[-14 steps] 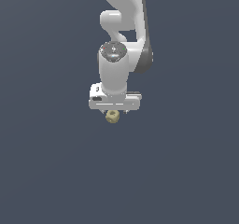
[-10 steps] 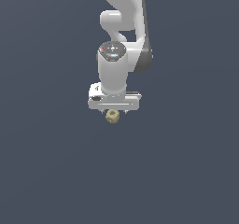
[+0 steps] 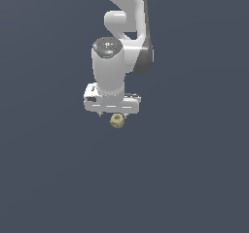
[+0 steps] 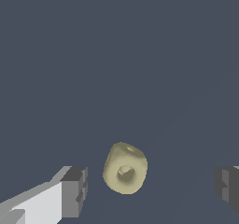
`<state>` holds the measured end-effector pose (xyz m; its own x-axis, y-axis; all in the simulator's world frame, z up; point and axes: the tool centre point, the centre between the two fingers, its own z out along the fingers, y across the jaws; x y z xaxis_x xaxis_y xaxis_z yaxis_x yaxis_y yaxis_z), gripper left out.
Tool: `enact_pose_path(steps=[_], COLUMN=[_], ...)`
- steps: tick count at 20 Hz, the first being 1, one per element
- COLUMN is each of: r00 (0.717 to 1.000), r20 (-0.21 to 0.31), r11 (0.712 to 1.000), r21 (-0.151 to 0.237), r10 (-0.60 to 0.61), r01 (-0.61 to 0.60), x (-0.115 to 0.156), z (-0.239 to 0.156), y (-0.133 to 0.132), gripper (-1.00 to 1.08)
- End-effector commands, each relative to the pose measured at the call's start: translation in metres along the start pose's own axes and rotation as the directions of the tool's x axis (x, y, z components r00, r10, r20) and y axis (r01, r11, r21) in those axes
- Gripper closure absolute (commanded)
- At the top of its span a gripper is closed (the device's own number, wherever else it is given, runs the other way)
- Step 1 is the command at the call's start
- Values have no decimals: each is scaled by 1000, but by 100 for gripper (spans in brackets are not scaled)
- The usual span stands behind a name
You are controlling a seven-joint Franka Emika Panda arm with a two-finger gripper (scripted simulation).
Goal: Pick up the object and move it to a goal position.
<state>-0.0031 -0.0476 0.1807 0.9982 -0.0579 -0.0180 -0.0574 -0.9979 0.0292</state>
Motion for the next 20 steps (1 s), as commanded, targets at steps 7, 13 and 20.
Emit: enact_pose_path(steps=[7, 13, 20], r00=[998, 987, 952], r20=[-1, -4, -5], r11=[998, 986, 952], r21=[7, 19, 30], r10=[57, 163, 306], r01=[-57, -163, -306], x=[-8, -24, -49], z=[16, 42, 76], y=[-3, -6, -9], gripper=[-92, -92, -92])
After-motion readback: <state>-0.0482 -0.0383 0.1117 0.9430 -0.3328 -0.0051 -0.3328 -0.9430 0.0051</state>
